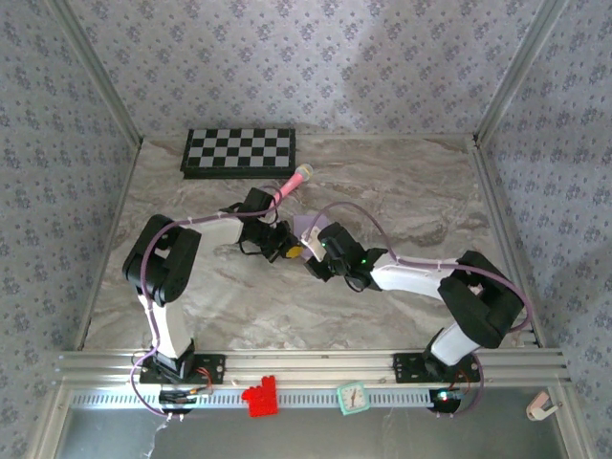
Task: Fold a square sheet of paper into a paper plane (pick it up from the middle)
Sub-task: Third fold the triangle at the center of the table.
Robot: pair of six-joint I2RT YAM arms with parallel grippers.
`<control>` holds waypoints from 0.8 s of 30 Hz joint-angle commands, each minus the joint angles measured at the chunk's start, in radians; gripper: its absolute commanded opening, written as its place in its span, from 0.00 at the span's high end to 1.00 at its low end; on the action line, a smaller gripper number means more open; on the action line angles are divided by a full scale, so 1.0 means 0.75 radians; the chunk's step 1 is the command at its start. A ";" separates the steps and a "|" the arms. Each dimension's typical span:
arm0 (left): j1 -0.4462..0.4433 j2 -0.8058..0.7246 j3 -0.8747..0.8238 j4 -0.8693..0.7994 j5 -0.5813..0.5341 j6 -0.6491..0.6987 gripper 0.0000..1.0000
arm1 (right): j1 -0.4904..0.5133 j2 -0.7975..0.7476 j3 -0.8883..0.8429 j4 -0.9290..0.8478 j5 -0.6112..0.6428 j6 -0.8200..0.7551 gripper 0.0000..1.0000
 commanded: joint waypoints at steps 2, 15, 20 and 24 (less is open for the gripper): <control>0.005 -0.006 0.023 -0.027 0.030 0.002 1.00 | 0.013 0.025 0.034 0.000 -0.003 -0.016 0.68; 0.005 -0.041 0.025 -0.097 -0.026 0.035 0.94 | 0.014 0.034 0.059 -0.030 -0.084 -0.024 0.88; 0.076 -0.121 0.010 -0.203 -0.120 0.104 0.79 | 0.001 0.034 0.051 -0.053 -0.195 -0.012 0.95; 0.151 -0.211 -0.011 -0.203 -0.148 0.137 0.66 | -0.029 0.042 0.042 -0.045 -0.362 0.036 0.97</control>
